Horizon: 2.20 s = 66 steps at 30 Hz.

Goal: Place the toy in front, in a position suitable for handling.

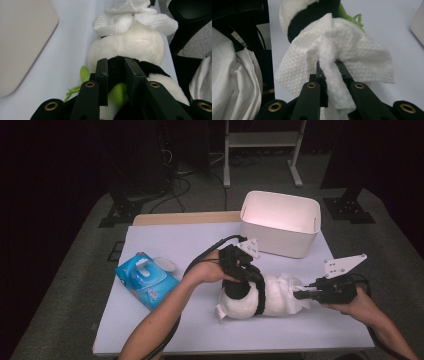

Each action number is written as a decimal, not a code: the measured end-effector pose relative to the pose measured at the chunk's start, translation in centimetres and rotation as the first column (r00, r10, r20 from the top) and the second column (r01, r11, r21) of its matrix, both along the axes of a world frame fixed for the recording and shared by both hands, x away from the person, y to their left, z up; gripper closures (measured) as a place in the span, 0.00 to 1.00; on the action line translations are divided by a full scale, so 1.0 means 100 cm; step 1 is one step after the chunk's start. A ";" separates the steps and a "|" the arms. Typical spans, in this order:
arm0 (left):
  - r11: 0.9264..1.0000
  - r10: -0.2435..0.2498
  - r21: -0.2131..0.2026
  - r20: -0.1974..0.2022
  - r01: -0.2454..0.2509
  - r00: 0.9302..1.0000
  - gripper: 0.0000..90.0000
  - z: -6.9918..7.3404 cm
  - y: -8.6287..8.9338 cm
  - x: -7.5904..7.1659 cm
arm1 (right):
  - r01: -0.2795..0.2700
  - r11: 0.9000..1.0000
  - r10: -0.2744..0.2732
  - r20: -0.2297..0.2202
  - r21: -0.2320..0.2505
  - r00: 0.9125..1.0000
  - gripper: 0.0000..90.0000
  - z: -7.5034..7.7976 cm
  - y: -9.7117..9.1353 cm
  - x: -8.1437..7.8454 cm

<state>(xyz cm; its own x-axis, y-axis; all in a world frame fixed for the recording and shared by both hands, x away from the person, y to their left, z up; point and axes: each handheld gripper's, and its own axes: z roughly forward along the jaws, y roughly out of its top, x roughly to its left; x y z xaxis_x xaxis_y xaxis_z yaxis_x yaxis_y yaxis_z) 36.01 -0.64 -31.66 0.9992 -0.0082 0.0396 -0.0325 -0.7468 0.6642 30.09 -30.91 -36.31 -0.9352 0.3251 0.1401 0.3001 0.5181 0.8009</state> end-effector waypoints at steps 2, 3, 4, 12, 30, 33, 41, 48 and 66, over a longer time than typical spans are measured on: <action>1.000 -0.007 -0.005 0.007 0.007 1.000 0.81 -0.002 0.002 -0.006 | -0.006 1.000 0.006 0.007 -0.002 1.000 0.93 0.003 0.001 0.000; 1.000 -0.010 -0.007 0.007 0.010 1.000 0.81 -0.002 0.003 -0.009 | -0.006 1.000 0.006 0.007 -0.003 1.000 0.93 0.005 0.003 0.000; 1.000 -0.010 -0.008 0.011 0.010 1.000 0.80 -0.002 0.003 -0.011 | -0.011 1.000 0.011 0.013 -0.006 1.000 0.93 0.008 0.004 0.001; 0.999 -0.052 0.001 0.054 0.052 0.997 0.79 -0.003 0.000 -0.035 | -0.016 0.999 0.018 0.038 -0.042 0.999 0.92 0.018 0.017 0.011; 0.996 -0.089 0.004 -0.055 0.089 0.995 0.74 -0.005 0.003 -0.041 | -0.042 0.998 0.042 0.010 -0.056 0.999 0.92 0.009 0.026 0.011; 0.995 -0.096 0.005 -0.051 0.096 0.994 0.73 -0.004 0.002 -0.045 | -0.041 0.997 0.042 0.002 -0.070 0.999 0.92 0.005 0.028 0.014; 0.997 -0.064 -0.037 -0.043 0.063 0.997 0.69 0.011 0.007 -0.040 | -0.081 0.995 0.079 -0.032 -0.064 0.996 0.92 -0.005 0.031 0.002; 0.996 -0.083 0.017 -0.076 0.084 0.994 0.71 -0.008 -0.001 -0.041 | -0.073 0.996 0.073 -0.001 -0.054 0.997 0.92 0.001 0.029 0.000; 0.995 -0.059 0.076 -0.030 0.061 0.998 0.62 -0.020 -0.028 -0.041 | -0.079 0.995 0.078 -0.026 -0.053 0.997 0.92 -0.012 0.030 -0.002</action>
<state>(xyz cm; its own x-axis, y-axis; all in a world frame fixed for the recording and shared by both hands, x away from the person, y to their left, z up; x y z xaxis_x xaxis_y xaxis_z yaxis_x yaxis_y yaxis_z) 31.94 -3.48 -33.67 0.9975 -0.0697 0.0092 -0.0610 -0.7929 0.6063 29.88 -27.93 -37.47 -0.9548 0.2584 0.1467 0.2753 0.5834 0.7641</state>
